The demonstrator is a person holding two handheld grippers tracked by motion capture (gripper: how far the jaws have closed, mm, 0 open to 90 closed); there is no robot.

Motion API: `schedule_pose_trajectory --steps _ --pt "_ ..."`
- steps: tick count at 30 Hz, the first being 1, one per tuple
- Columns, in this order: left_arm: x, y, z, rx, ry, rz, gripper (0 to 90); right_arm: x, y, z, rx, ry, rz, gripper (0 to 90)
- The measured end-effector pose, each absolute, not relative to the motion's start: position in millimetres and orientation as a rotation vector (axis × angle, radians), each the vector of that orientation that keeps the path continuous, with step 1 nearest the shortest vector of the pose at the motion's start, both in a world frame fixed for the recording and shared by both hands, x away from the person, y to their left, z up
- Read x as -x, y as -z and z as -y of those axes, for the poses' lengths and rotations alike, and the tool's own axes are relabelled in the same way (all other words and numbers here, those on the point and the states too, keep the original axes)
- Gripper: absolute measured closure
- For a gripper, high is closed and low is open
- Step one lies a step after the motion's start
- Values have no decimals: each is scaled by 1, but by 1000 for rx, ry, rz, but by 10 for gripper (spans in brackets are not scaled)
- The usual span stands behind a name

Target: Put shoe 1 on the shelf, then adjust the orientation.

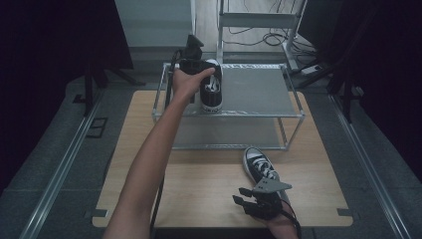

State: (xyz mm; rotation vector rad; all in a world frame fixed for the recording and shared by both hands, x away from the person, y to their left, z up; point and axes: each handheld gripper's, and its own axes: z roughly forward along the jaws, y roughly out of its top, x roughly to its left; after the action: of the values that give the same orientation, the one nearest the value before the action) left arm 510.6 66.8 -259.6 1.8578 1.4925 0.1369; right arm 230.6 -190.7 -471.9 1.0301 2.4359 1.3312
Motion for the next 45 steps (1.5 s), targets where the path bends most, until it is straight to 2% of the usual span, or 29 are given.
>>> schedule_pose_trajectory --steps 6,10,24,31,45 --pt "-482 255 -87 -1836 -156 -1357 157 -230 470 194 -1044 -1337 -2404 803" --pt "-464 255 -101 -1832 -150 -1296 158 -226 470 194 -1041 -1332 -2401 827" --pt "-406 279 -138 -1868 -181 -1181 180 -197 469 204 -1020 -1279 -2335 858" --pt "-384 294 -146 -1889 -185 -1133 189 -180 480 223 -1088 -1219 -2307 859" --pt "-353 332 -159 -1919 -163 -1083 197 -186 490 248 -1139 -1094 -2248 897"
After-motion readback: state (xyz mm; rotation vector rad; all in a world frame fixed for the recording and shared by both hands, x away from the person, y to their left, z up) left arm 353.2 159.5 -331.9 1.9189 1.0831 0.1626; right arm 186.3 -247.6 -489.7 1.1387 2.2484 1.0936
